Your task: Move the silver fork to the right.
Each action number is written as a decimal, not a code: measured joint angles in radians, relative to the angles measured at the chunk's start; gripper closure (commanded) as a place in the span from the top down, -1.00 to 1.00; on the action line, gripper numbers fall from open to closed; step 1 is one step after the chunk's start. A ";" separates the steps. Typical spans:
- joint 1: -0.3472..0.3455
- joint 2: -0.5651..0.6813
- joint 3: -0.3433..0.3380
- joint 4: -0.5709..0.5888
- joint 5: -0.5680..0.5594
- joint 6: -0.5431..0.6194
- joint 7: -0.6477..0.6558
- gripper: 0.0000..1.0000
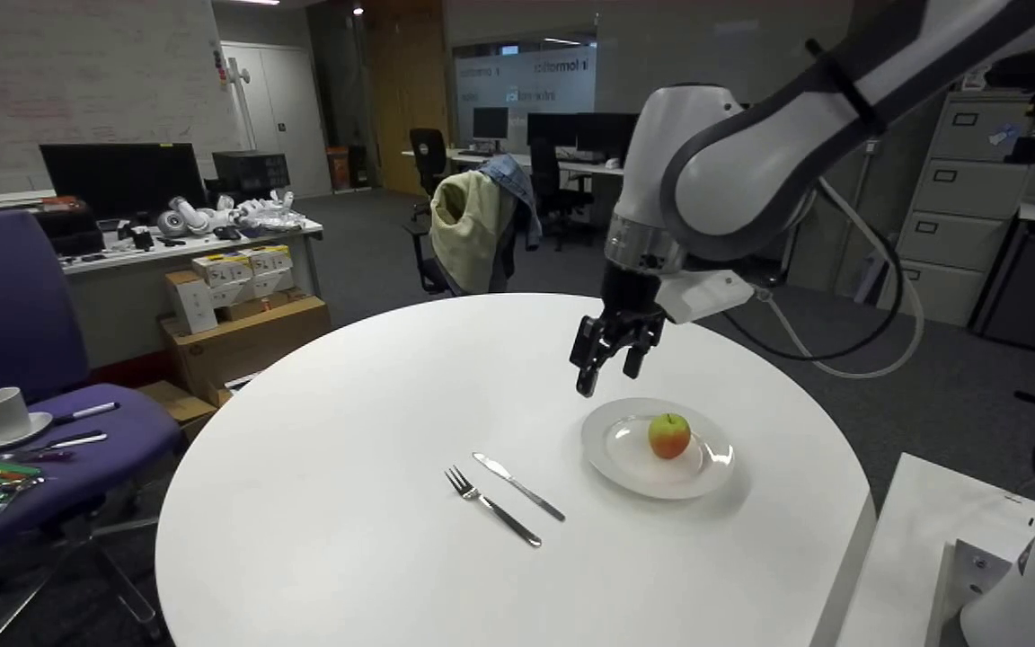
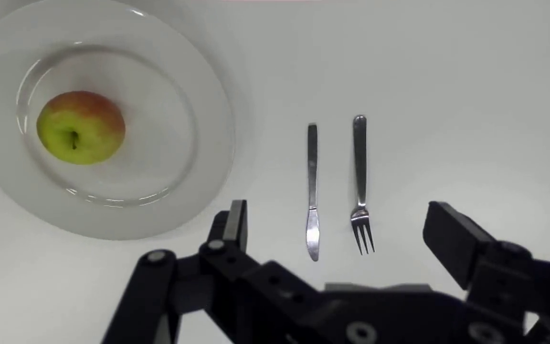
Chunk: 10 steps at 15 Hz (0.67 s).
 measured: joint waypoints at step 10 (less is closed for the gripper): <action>0.005 0.242 -0.005 0.223 0.013 -0.058 -0.054 1.00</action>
